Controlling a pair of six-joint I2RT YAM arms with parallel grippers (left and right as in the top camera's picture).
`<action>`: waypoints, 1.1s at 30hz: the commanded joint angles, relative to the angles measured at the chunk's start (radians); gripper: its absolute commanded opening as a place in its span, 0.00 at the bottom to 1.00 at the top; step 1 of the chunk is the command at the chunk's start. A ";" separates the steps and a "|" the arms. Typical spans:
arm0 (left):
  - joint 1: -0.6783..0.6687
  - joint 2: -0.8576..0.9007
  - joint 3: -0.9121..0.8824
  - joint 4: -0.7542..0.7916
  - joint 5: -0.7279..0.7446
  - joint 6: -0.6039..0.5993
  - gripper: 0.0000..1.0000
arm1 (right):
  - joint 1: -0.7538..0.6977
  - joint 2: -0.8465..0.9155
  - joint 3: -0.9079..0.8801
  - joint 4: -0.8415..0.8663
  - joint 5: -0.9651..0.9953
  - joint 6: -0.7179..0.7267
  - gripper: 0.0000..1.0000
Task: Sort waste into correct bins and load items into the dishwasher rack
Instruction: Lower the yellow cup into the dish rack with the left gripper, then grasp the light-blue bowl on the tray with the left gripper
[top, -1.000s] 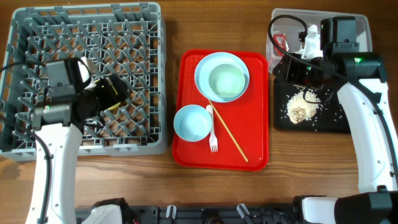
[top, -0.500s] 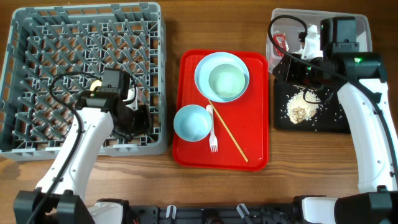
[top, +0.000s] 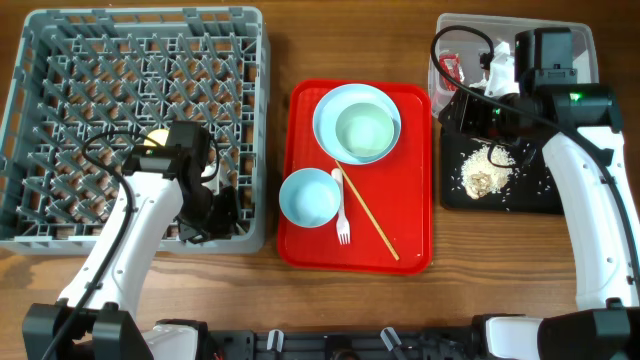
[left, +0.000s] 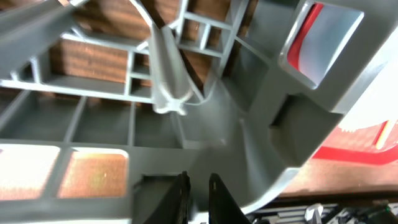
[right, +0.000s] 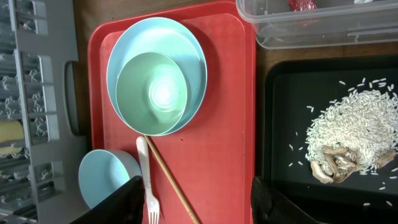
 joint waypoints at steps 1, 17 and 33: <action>-0.005 0.010 -0.007 -0.029 -0.047 0.005 0.07 | -0.002 -0.006 0.007 -0.001 0.017 -0.016 0.56; -0.005 0.009 0.206 0.077 -0.028 0.006 0.40 | -0.002 -0.006 0.007 0.000 0.017 -0.016 0.79; -0.383 0.071 0.261 0.452 -0.052 -0.044 1.00 | -0.002 -0.006 0.007 0.028 0.017 -0.003 1.00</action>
